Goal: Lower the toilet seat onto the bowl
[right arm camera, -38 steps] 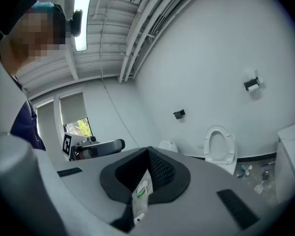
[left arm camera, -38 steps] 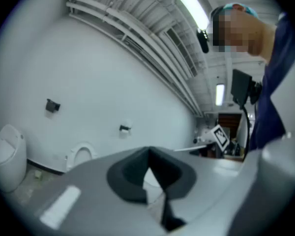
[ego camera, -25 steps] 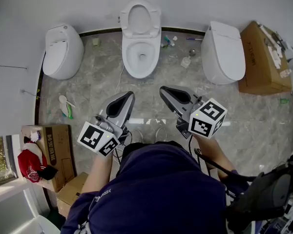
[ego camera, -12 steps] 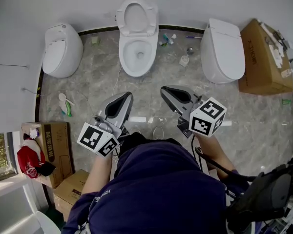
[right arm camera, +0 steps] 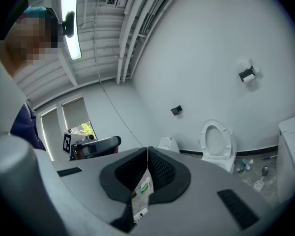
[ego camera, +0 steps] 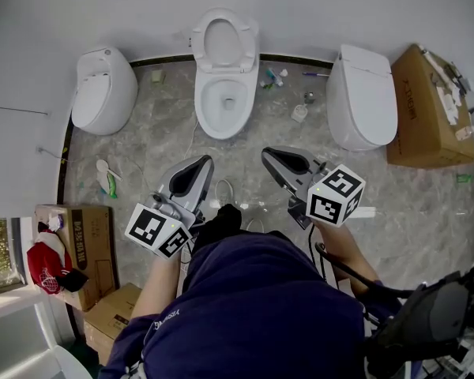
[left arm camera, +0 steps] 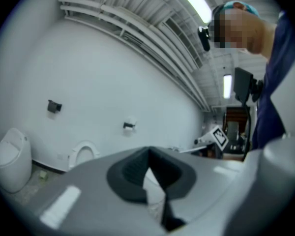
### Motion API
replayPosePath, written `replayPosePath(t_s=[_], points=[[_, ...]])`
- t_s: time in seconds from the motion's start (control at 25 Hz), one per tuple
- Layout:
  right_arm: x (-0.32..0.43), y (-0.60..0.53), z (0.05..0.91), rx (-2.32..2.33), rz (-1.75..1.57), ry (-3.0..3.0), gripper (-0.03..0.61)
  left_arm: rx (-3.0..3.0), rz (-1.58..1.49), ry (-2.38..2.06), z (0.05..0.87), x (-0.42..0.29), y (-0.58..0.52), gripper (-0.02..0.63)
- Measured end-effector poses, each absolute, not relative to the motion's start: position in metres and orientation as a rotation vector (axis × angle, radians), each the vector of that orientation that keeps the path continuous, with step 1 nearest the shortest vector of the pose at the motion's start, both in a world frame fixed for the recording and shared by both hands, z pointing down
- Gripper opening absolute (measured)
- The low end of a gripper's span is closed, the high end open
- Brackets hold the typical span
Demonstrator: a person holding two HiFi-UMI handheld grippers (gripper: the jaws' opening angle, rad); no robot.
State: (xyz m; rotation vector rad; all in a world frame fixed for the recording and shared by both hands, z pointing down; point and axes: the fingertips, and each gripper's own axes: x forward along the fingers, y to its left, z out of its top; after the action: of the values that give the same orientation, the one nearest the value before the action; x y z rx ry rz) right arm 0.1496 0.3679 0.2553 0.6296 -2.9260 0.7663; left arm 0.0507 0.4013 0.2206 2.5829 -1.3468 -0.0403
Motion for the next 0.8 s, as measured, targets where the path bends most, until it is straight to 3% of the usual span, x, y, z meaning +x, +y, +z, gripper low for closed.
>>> replayPosePath(t_s=[0.44, 0.8], points=[[0.121, 0.297, 0.272, 0.666, 0.779, -2.883, 0.007, 2.582, -0.061, -1.299, 0.24, 0.016, 0.323, 0.0], [0.046, 0.202, 0.283, 0.688, 0.85, -2.833, 0.006, 2.596, -0.024, -1.199, 0.25, -0.042, 0.214, 0.002]])
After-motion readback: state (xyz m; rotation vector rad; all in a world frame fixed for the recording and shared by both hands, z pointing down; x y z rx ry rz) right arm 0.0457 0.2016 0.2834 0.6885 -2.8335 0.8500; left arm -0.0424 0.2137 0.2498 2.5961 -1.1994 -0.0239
